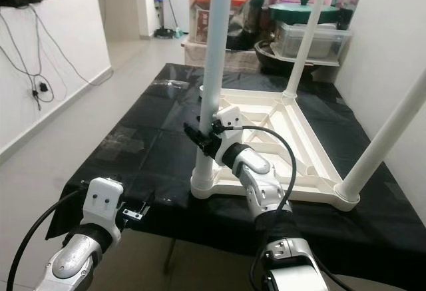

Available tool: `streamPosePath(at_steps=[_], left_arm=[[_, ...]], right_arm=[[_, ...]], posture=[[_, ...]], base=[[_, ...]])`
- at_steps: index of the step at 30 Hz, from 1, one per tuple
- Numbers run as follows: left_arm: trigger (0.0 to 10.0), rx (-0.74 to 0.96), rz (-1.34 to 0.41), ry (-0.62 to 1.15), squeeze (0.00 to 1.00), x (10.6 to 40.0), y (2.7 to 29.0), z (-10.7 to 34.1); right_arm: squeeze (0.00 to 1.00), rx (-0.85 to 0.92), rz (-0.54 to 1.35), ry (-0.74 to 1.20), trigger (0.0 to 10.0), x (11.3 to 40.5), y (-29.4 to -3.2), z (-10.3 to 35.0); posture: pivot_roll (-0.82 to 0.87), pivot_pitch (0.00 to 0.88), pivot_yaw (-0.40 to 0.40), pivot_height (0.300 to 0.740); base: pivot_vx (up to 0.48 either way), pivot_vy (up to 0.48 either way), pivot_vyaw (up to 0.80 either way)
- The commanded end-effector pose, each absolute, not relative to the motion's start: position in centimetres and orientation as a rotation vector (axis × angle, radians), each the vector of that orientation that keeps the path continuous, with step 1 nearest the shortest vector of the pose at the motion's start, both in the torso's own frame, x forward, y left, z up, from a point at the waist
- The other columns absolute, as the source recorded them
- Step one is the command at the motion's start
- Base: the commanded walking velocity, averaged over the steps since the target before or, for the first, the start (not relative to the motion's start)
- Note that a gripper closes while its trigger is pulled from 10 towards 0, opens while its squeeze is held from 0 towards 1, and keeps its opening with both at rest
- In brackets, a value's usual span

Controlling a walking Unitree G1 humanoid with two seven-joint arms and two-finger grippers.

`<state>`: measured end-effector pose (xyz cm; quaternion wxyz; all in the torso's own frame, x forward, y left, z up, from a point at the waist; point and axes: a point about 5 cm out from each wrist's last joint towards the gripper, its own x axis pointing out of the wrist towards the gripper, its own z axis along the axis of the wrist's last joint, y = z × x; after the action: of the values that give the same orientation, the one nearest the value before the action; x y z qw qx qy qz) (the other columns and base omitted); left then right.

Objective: Building children table

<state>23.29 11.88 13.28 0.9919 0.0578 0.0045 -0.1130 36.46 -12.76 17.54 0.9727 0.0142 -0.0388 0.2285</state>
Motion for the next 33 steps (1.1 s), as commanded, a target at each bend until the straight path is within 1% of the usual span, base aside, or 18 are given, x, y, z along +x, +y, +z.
streamPosePath(at_steps=[1,2,4,5,6,7,9,14,16,17,24,25,26,27,28,31,32,33], left_arm=[[10.0,0.117,-0.237,-0.003,0.00,23.5,11.5,13.3],[10.0,0.117,-0.238,-0.003,0.00,23.5,11.5,13.3],[10.0,0.114,-0.245,-0.002,0.00,23.5,11.2,13.2],[10.0,0.114,-0.245,-0.002,0.00,23.5,11.2,13.2],[10.0,0.112,-0.251,-0.002,0.00,23.5,11.1,13.1],[10.0,0.112,-0.251,-0.002,0.00,23.5,11.1,13.1],[10.0,0.111,-0.261,-0.003,0.00,23.6,10.8,13.1],[10.0,0.115,-0.270,-0.005,0.00,23.5,10.6,13.1],[10.0,0.119,-0.275,-0.007,0.00,23.5,10.5,13.1],[10.0,0.121,-0.277,-0.008,0.00,23.5,10.5,13.1],[10.0,0.121,-0.277,-0.010,0.00,23.4,10.4,13.1],[10.0,0.123,-0.277,-0.010,0.00,23.3,10.5,13.1],[10.0,0.124,-0.277,-0.009,0.00,23.3,10.5,13.1],[10.0,0.124,-0.277,-0.009,0.00,23.3,10.5,13.1],[10.0,0.124,-0.277,-0.009,0.00,23.3,10.5,13.1],[10.0,0.124,-0.278,-0.010,0.00,23.4,10.5,13.1],[10.0,0.124,-0.278,-0.011,0.00,23.4,10.5,13.1],[10.0,0.124,-0.279,-0.011,0.00,23.4,10.4,13.1]], right_arm=[[0.00,-0.002,0.141,0.038,0.0,36.3,-16.1,14.8],[0.00,-0.016,0.099,0.035,0.0,36.3,-16.3,14.8],[0.00,0.004,-0.054,0.050,0.0,36.3,-16.6,14.8],[0.00,0.004,-0.054,0.050,0.0,36.3,-16.6,14.8],[0.00,0.026,-0.142,0.059,0.0,36.2,-16.6,14.8],[0.00,0.026,-0.142,0.059,0.0,36.2,-16.6,14.8],[0.00,0.069,-0.278,0.065,0.0,36.2,-16.0,15.0],[0.00,0.107,-0.371,0.059,0.0,36.1,-15.1,15.4],[0.00,0.157,-0.427,0.050,0.0,36.4,-13.7,16.3],[0.00,0.178,-0.435,0.048,0.0,36.5,-13.0,16.7],[0.00,0.197,-0.431,0.050,0.0,36.6,-12.0,17.2],[0.00,0.205,-0.317,0.019,10.0,36.7,-10.8,17.8],[0.00,0.199,-0.273,0.000,10.0,36.8,-10.5,18.1],[0.00,0.199,-0.273,0.000,10.0,36.8,-10.5,18.1],[1.00,0.184,-0.240,-0.022,10.0,36.8,-10.4,18.5],[1.00,0.169,-0.218,-0.045,10.0,36.9,-10.4,19.0],[0.04,0.162,-0.195,-0.070,10.0,37.1,-10.7,19.4],[0.04,0.158,-0.181,-0.085,10.0,37.2,-10.8,19.7]], posture=[[0.10,0.000,-0.057,0.740],[0.10,0.000,-0.057,0.740],[0.10,0.000,-0.054,0.740],[0.10,0.000,-0.054,0.740],[0.09,0.000,-0.056,0.740],[0.09,0.000,-0.056,0.740],[0.10,0.000,-0.056,0.740],[0.10,0.000,-0.058,0.740],[0.11,0.000,-0.062,0.740],[0.11,0.000,-0.065,0.740],[0.11,0.000,-0.065,0.740],[0.11,0.000,-0.065,0.740],[0.11,0.000,-0.065,0.740],[0.11,0.000,-0.065,0.740],[0.11,0.000,-0.064,0.740],[0.11,0.000,-0.062,0.740],[0.10,0.000,-0.064,0.740],[0.10,0.000,-0.064,0.740]], base=[[0.000,0.000,0.00],[0.000,0.000,0.00],[0.000,0.000,0.00],[0.000,0.000,0.00],[0.000,0.000,0.00],[0.000,0.000,0.00],[0.000,0.000,0.00],[0.000,0.000,0.00],[0.000,0.000,0.00],[0.000,0.000,0.00],[0.000,0.000,0.00],[0.000,0.000,0.00],[0.000,0.000,0.00],[0.000,0.000,0.00],[0.000,0.000,0.00],[0.000,0.000,0.00],[0.000,0.000,0.00],[0.000,0.000,0.00]])
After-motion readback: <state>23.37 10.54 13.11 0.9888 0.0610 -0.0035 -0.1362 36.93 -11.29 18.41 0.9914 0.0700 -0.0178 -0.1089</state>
